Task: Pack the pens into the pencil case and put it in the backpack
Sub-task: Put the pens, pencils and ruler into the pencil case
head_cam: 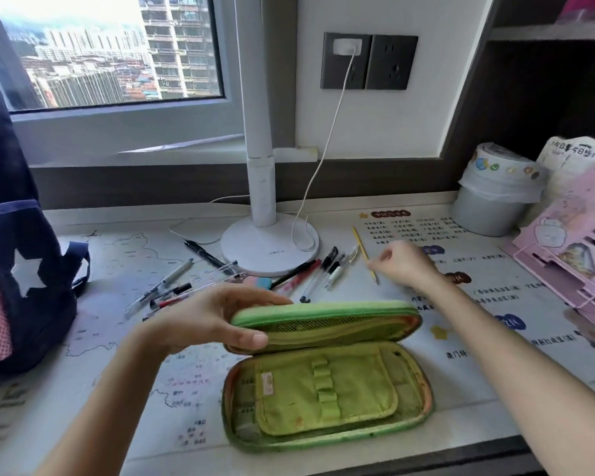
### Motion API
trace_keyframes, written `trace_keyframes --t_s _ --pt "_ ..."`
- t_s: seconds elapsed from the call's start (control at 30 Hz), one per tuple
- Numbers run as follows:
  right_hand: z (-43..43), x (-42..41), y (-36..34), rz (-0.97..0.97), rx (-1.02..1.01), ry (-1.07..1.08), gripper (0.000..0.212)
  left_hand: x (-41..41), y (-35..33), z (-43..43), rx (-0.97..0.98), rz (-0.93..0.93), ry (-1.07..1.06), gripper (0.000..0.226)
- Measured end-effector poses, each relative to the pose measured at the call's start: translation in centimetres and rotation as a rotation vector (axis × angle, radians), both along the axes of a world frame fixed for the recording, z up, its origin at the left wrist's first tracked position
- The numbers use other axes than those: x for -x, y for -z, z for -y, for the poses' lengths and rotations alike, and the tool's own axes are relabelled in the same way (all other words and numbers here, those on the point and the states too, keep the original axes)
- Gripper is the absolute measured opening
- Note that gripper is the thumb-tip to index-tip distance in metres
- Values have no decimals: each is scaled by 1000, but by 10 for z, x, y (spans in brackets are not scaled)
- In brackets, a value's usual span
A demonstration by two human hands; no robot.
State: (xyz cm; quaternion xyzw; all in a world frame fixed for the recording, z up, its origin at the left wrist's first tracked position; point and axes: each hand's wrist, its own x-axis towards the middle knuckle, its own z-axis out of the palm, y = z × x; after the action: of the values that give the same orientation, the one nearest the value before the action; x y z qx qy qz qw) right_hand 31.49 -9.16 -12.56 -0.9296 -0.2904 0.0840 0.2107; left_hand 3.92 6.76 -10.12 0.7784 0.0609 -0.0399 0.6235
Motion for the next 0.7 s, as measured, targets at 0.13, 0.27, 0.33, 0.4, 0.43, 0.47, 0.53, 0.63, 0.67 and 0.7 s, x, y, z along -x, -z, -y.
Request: trace_keyframes --t_s 0.13,0.27,0.33,0.4,0.43,0.47,0.53,0.63,0.67,0.7 --pt "-43 -17 22 74 251 49 26 3 12 -3 39 51 -18 66" --pt "-44 -21 24 50 193 120 18 -2 23 -2 74 128 -172 42" --pt "-28 -18 5 65 19 148 23 -10 30 -1 86 143 -336 27" --pt "-6 2 -20 105 -253 37 22 -18 37 -3 95 136 -466 23" --pt "8 20 -32 98 -383 -78 17 -22 40 -4 91 127 -496 23" --pt "20 42 -41 63 -463 -216 13 -25 41 -6 76 112 -509 23" --pt "42 87 -43 -23 -412 -487 11 -28 44 -9 20 90 -515 25" --pt "56 126 -10 75 -231 -645 11 -28 37 -2 -206 146 -596 25" --pt "56 131 3 108 -242 -636 11 -25 33 3 -296 202 -634 26" --pt "56 134 12 110 -280 -602 11 -20 27 10 -387 264 -640 27"
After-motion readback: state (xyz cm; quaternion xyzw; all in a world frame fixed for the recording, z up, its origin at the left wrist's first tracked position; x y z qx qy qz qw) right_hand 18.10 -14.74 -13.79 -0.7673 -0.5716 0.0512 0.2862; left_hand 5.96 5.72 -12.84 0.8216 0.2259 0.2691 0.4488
